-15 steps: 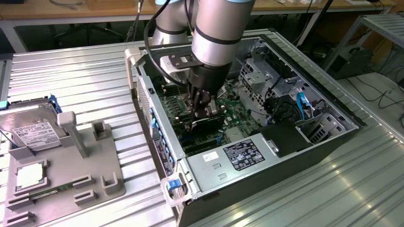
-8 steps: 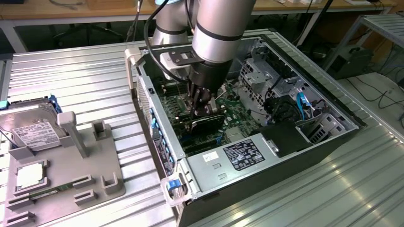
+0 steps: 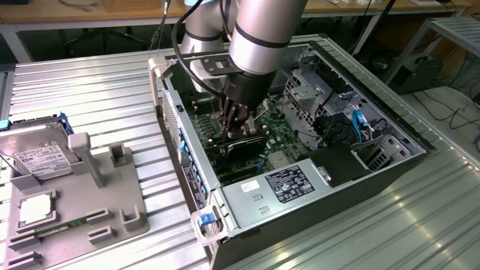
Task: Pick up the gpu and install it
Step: 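Press down on the gpu until it lock into place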
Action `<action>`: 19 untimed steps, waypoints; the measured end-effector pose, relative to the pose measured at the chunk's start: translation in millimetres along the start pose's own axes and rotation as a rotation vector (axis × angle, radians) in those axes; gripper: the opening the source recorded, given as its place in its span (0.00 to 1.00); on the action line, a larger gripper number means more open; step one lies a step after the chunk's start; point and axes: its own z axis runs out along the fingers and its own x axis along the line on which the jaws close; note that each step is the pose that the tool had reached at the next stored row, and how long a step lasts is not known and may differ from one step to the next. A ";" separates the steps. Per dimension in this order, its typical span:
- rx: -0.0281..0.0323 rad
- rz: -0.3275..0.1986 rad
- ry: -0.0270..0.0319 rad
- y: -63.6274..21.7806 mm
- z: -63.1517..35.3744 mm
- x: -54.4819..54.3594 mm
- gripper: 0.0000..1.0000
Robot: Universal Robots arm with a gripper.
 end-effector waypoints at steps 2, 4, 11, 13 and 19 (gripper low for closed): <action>-0.0060 0.000 0.0001 0.1 -0.2 0.0 0.11; -0.0111 0.000 0.0001 0.0 -0.4 -0.2 0.11; -0.0726 0.002 0.0008 0.1 -0.7 -0.8 0.11; -0.0945 0.003 0.0010 0.1 -0.7 -0.9 0.11; -0.1531 0.004 0.0014 0.1 -0.6 -1.3 0.11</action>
